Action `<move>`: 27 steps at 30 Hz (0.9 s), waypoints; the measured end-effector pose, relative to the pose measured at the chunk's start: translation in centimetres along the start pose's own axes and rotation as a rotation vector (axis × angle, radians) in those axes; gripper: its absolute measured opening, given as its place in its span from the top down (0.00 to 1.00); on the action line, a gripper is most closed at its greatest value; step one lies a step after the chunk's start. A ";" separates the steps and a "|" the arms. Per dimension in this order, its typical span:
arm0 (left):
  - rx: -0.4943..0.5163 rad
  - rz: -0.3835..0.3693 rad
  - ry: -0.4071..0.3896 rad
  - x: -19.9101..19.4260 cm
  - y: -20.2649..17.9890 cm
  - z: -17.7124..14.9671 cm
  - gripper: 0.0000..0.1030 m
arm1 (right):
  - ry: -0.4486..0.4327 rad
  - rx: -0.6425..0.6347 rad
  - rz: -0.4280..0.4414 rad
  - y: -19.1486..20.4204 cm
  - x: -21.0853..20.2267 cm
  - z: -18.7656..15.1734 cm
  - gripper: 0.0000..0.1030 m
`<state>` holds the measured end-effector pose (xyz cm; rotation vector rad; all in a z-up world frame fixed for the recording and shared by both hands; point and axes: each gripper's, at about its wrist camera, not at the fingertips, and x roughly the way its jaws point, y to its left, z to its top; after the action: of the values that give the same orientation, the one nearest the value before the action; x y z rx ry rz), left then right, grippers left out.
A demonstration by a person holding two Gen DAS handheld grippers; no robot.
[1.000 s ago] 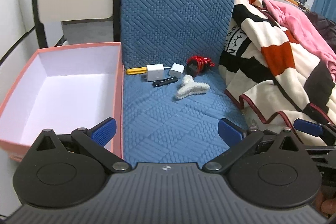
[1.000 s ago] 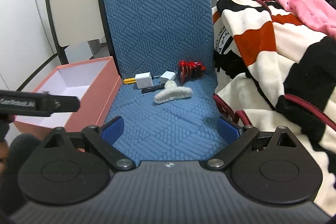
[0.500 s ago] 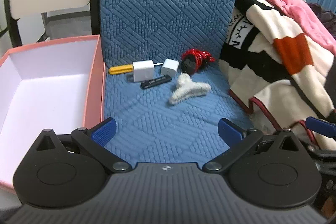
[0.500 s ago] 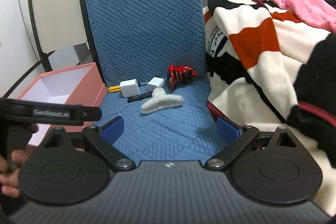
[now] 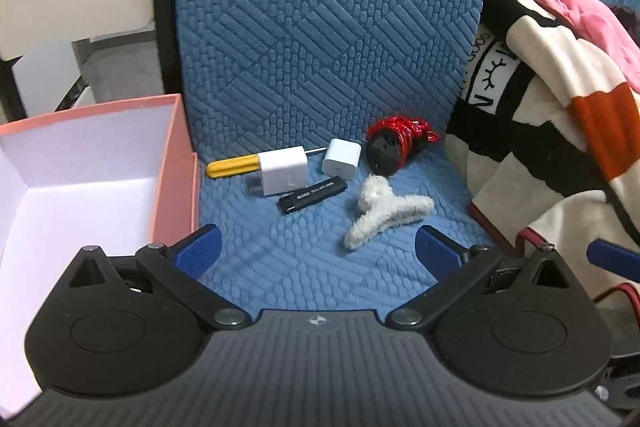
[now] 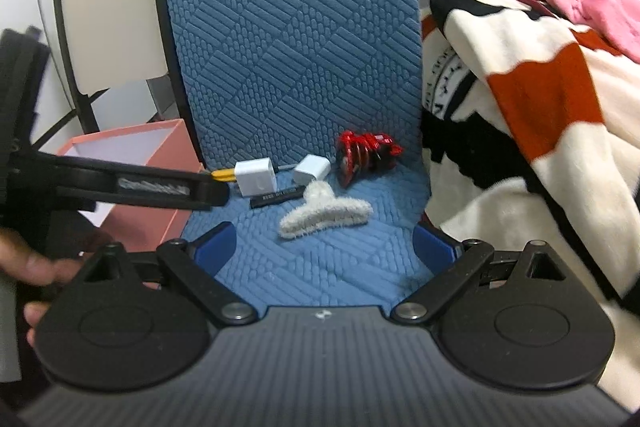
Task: Organize rigid objects
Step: 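Lower left tool over white charger block while right tool lowers over white fluffy clip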
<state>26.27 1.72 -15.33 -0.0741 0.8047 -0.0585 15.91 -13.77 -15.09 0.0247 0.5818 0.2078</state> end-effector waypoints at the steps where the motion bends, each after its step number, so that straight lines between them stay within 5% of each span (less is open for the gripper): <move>1: 0.001 -0.007 -0.002 0.4 -0.1 0.2 0.00 | -0.006 -0.001 0.011 0.0 0.2 0.1 0.11; 15: 0.025 -0.016 -0.030 3.9 -0.7 1.7 0.01 | 0.026 0.013 0.065 -0.4 3.6 1.2 0.24; 27: 0.021 -0.031 0.040 7.4 -0.2 2.6 0.20 | 0.067 0.041 0.081 -1.2 7.9 1.8 0.33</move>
<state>33.27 1.05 -18.79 -0.0661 0.8426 -0.0982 23.59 -13.30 -17.97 0.0809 0.6528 0.2764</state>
